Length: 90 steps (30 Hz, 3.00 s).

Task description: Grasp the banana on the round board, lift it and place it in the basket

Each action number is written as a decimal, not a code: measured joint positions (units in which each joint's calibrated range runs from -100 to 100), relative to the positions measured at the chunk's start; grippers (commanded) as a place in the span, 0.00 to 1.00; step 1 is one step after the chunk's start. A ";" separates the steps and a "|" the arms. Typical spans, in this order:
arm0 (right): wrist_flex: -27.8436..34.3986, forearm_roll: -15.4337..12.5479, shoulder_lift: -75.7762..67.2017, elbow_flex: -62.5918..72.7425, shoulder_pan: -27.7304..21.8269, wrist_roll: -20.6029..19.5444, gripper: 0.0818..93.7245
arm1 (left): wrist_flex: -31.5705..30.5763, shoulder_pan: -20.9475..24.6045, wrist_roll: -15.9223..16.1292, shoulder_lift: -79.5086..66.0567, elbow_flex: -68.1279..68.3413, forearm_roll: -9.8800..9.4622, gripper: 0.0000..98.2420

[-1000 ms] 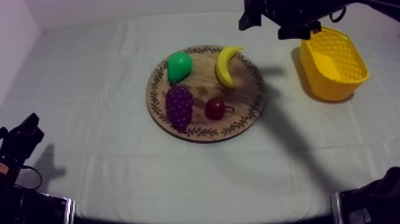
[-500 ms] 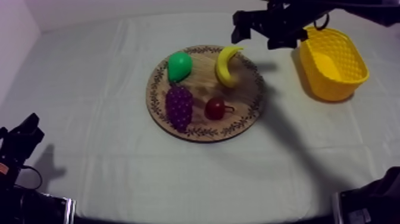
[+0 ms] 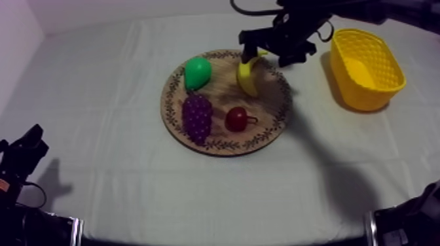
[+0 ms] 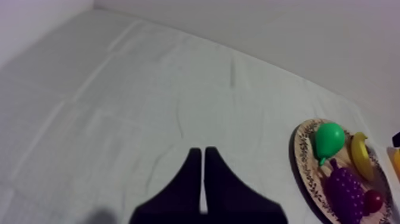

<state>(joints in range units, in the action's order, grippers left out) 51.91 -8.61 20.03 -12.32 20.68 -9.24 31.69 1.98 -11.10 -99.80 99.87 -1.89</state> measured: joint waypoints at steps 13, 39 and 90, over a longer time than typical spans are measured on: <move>2.11 -0.24 12.78 9.99 -0.12 0.40 0.67 | 0.00 0.00 0.00 0.00 0.00 0.00 0.00; 11.89 -3.17 24.54 26.30 -0.89 3.53 0.37 | 0.00 0.00 0.00 0.00 0.00 0.00 0.00; 33.26 -3.68 4.98 30.21 -10.08 4.19 0.23 | 0.00 0.00 0.03 0.00 0.00 0.00 0.00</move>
<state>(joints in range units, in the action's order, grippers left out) 85.17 -12.30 25.00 17.89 10.60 -5.05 31.69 1.98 -11.07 -99.80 99.87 -1.89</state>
